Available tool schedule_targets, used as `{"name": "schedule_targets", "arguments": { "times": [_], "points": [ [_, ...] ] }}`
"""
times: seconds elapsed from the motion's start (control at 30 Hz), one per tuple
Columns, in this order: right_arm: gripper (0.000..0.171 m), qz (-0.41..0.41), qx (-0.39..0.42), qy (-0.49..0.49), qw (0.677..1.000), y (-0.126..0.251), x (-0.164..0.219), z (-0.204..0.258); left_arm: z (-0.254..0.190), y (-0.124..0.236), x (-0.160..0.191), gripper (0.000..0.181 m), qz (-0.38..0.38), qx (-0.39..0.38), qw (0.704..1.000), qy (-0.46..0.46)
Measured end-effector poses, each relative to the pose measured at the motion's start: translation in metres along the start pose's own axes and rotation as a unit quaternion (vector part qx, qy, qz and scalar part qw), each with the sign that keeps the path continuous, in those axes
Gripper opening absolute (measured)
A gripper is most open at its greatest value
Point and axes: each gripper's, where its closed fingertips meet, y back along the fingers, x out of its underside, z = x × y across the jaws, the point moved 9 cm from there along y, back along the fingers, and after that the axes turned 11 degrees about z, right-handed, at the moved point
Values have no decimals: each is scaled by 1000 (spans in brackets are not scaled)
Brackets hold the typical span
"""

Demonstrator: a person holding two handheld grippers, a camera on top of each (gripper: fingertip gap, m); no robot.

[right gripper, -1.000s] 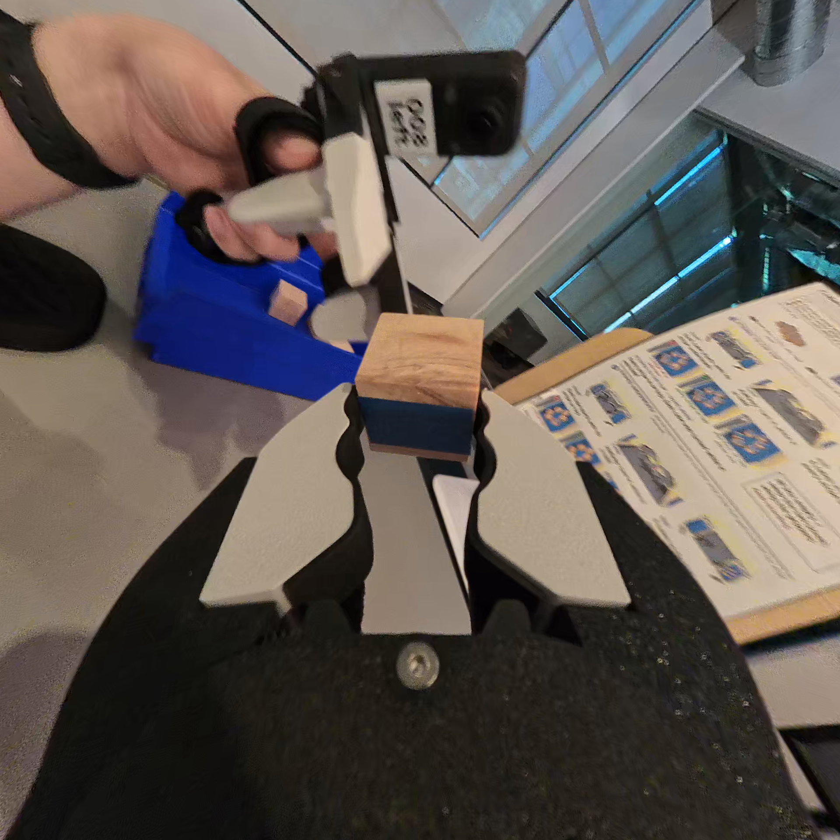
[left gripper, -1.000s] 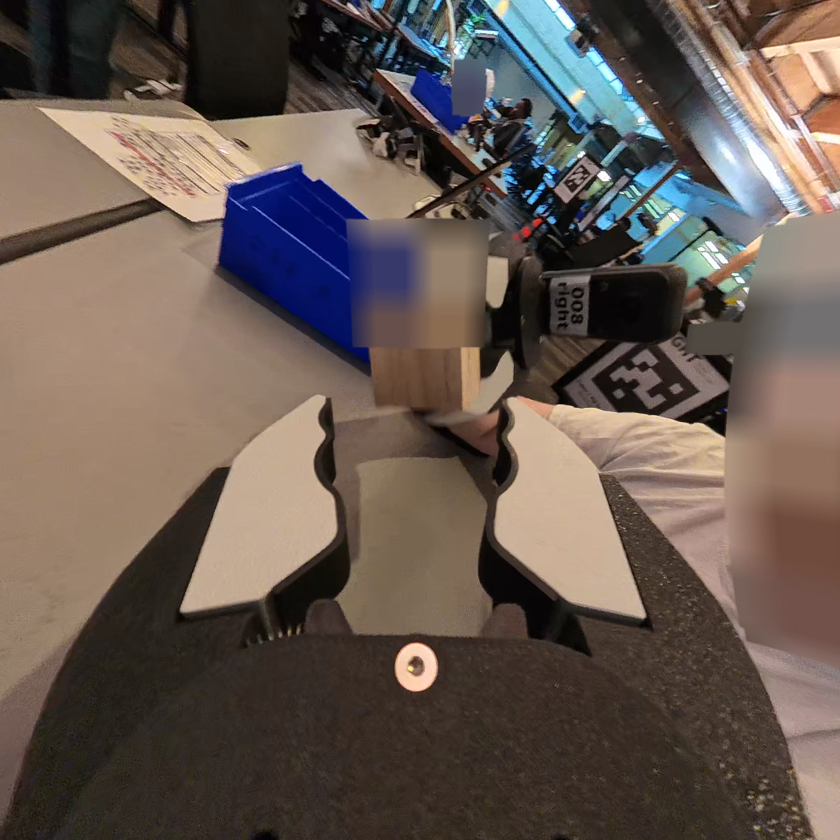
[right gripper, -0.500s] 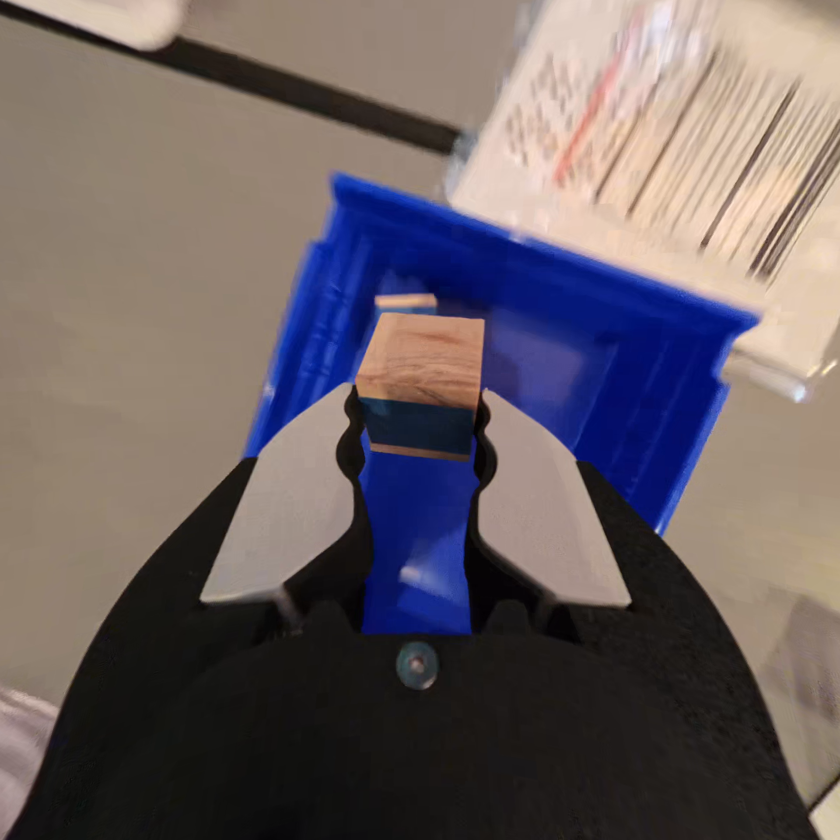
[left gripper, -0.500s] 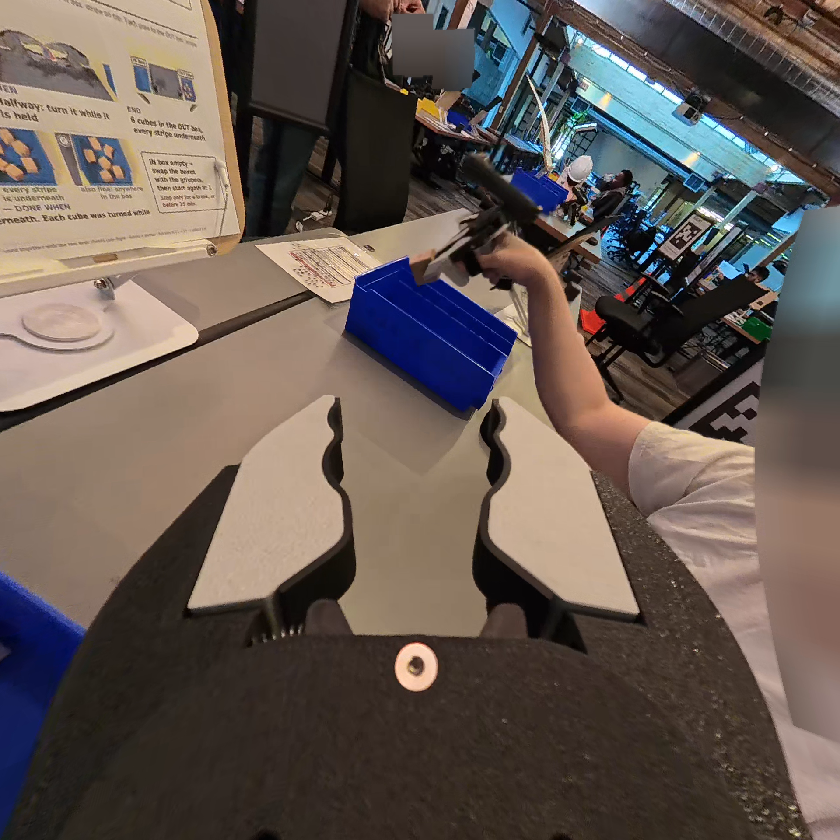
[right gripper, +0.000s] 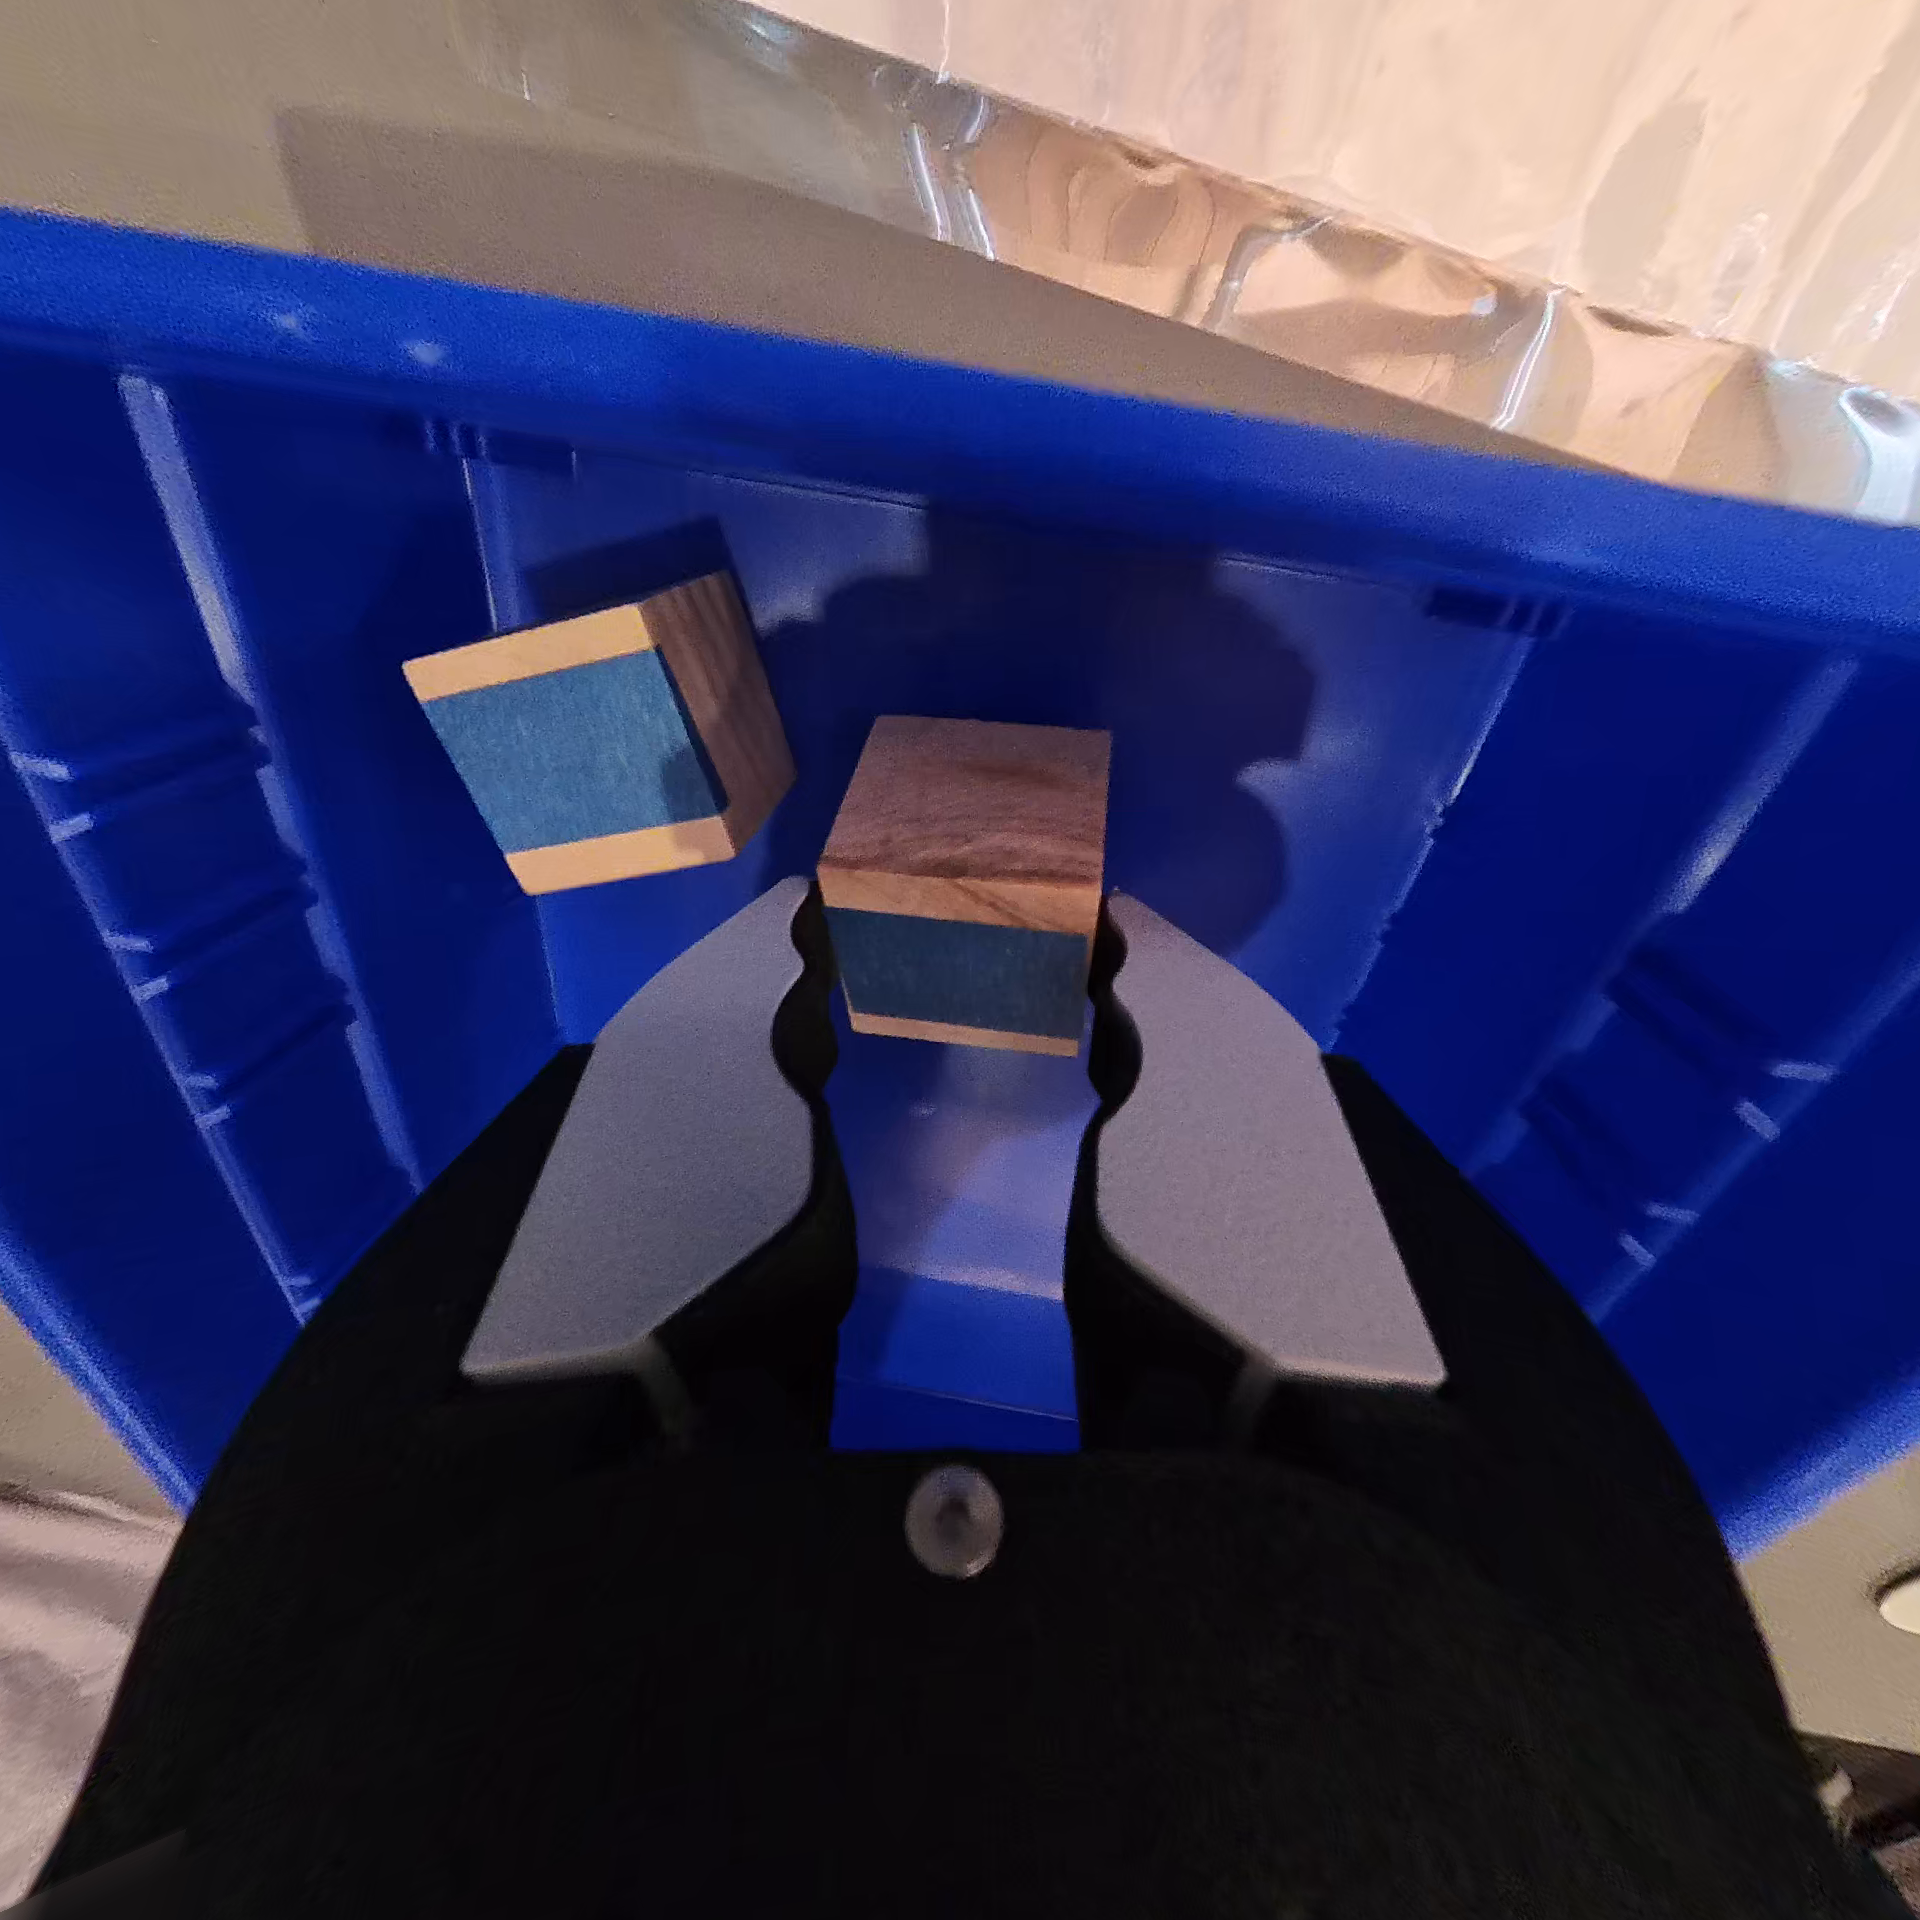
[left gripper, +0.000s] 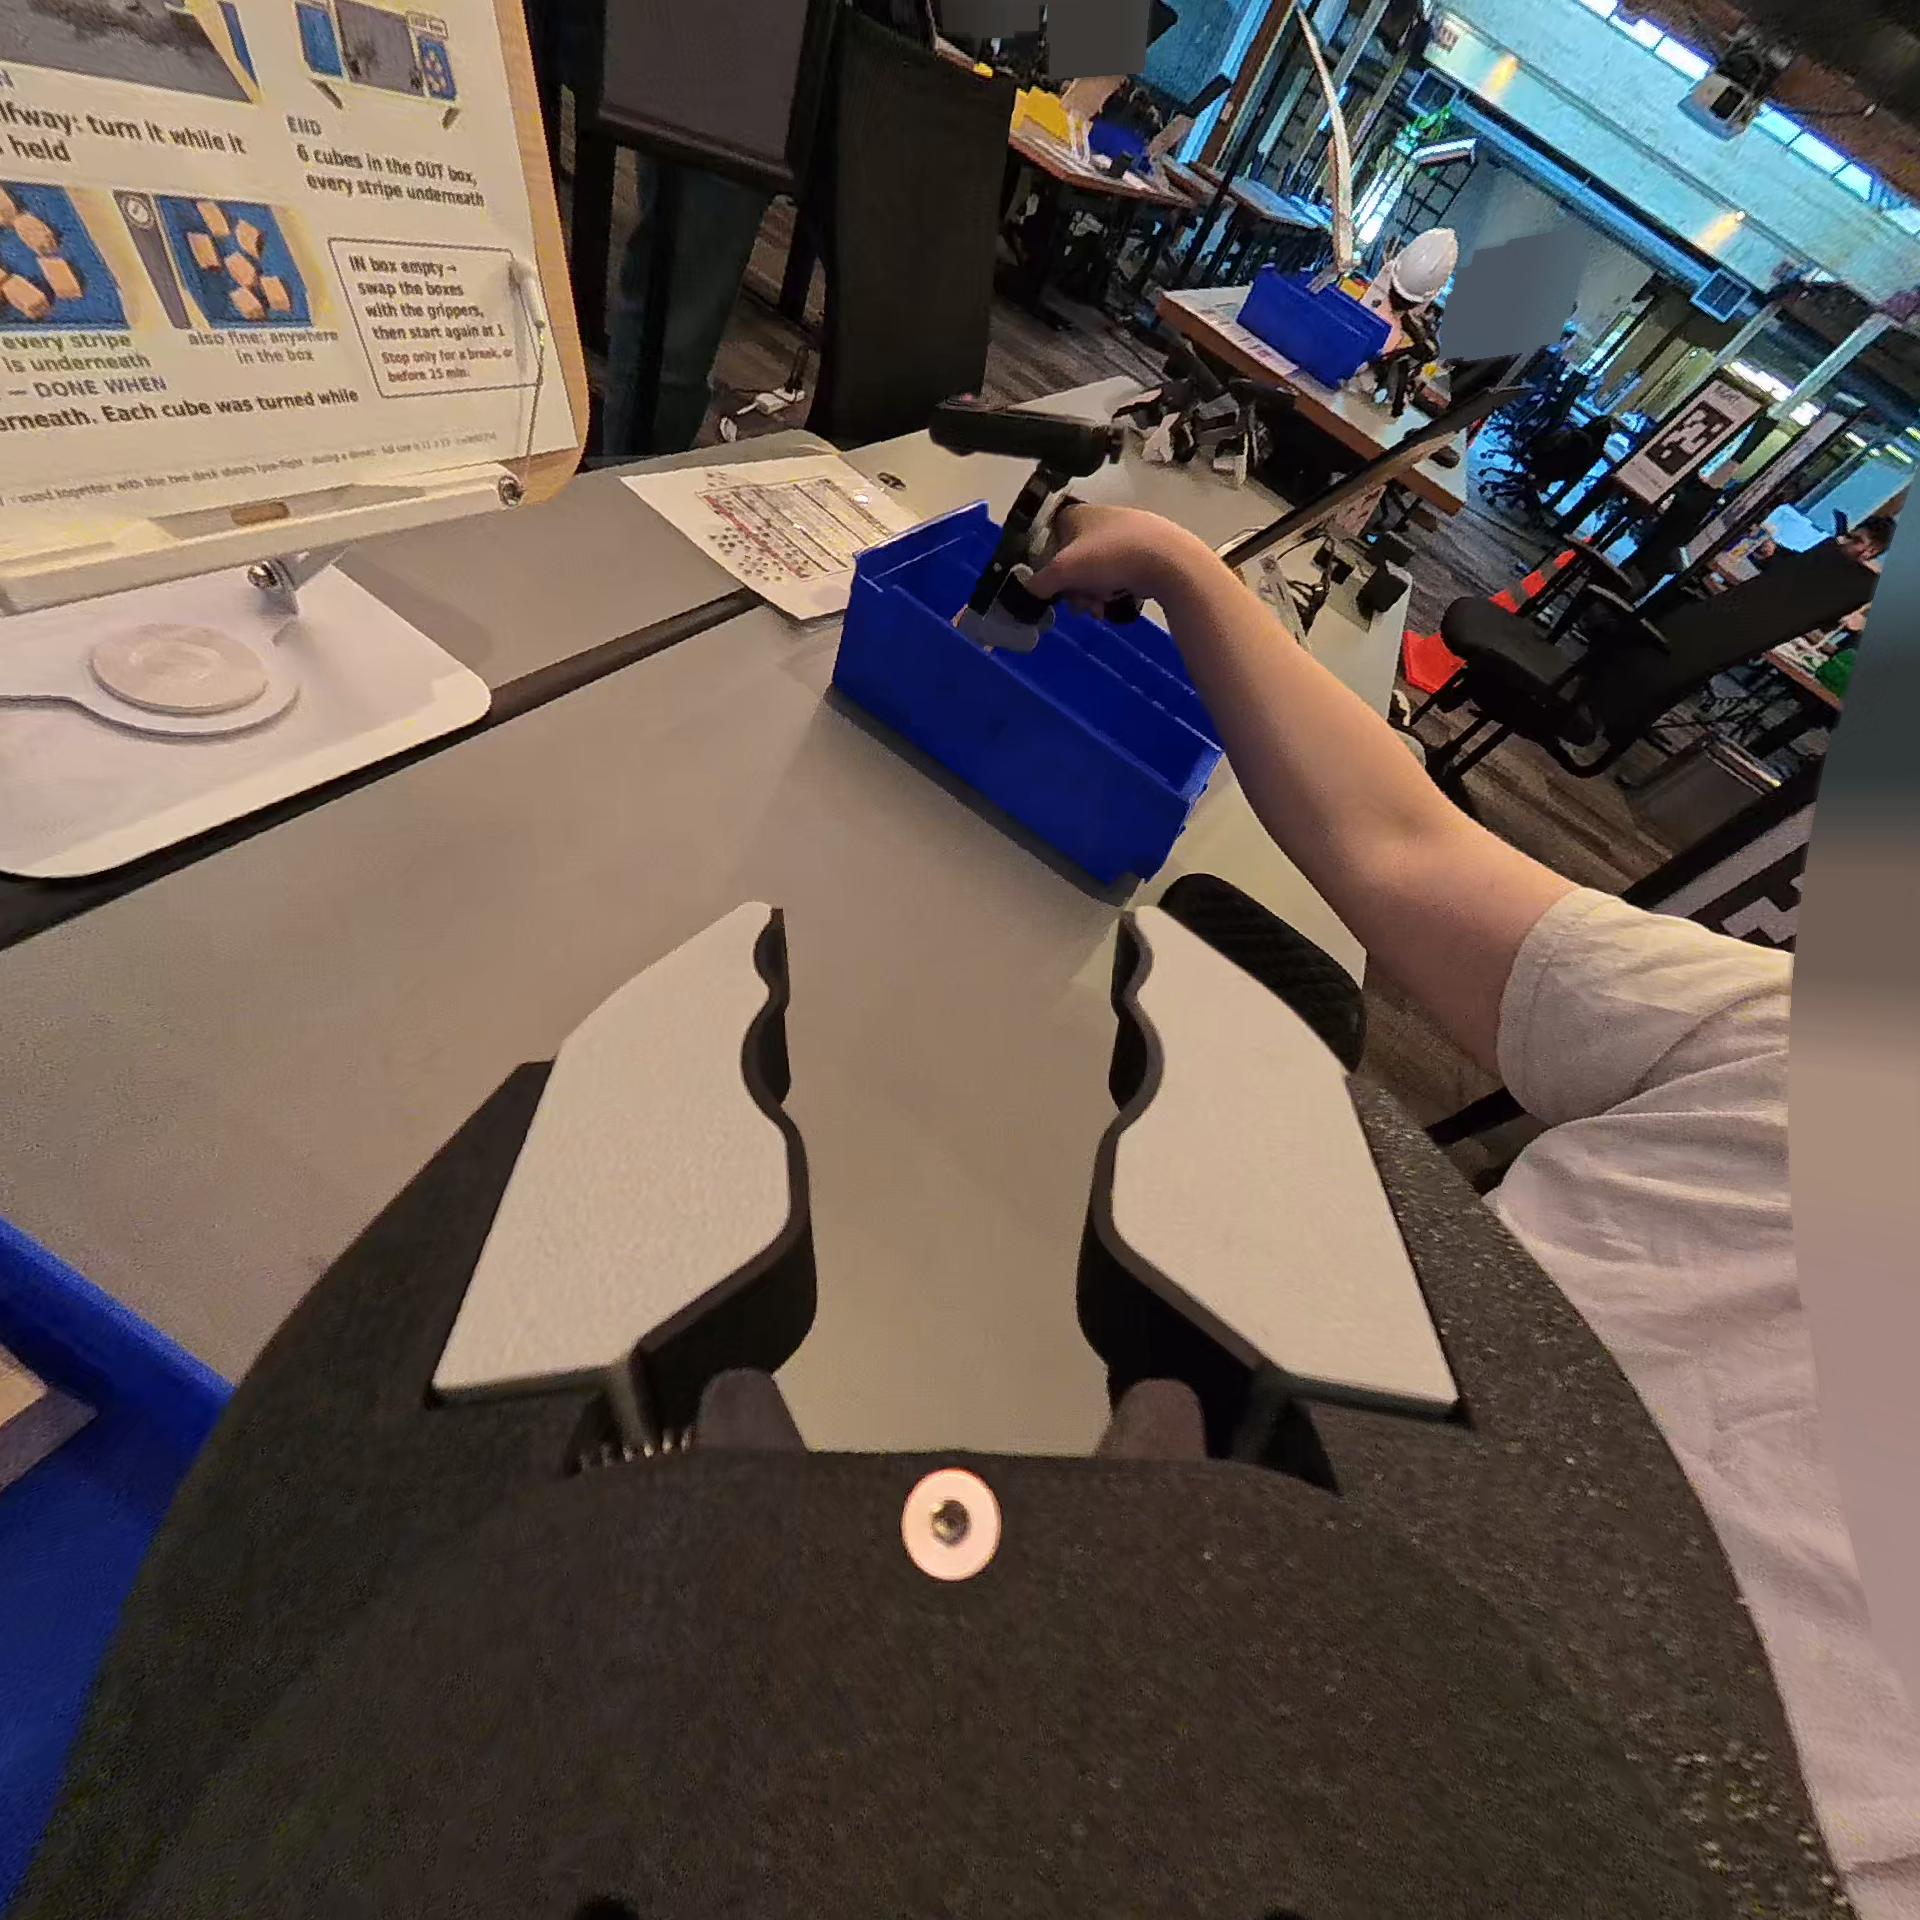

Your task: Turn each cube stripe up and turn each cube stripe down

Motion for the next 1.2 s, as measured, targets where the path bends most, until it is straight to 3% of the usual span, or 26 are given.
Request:
{"name": "schedule_targets", "arguments": {
  "times": [0.3, 0.53, 0.63, 0.73, 0.87, 0.93, 1.2],
  "points": [
    [47, -31, -25, -17, 999, -4, -4, -3, 5, 4, 2, 59, 2, -12, 1000, 7],
    [60, -177, -13, 23, 984, 55, 29, 21, 30, 46, 15, 60, -1, -143, 989, 41],
    [58, -289, -23, 76, 954, 93, 62, 59, 51, 68, 35, 59, 55, -254, 962, 82],
    [57, -374, -27, 150, 915, 124, 99, 108, 77, 85, 64, 57, 150, -345, 914, 151],
    [57, -434, -36, 227, 871, 145, 133, 158, 115, 95, 94, 53, 227, -410, 849, 244],
    [57, -456, -45, 245, 855, 144, 141, 172, 131, 93, 100, 53, 242, -424, 834, 256],
    [57, -415, -16, 294, 861, 130, 138, 185, 185, 64, 112, 47, 339, -493, 783, 170]
  ]
}}
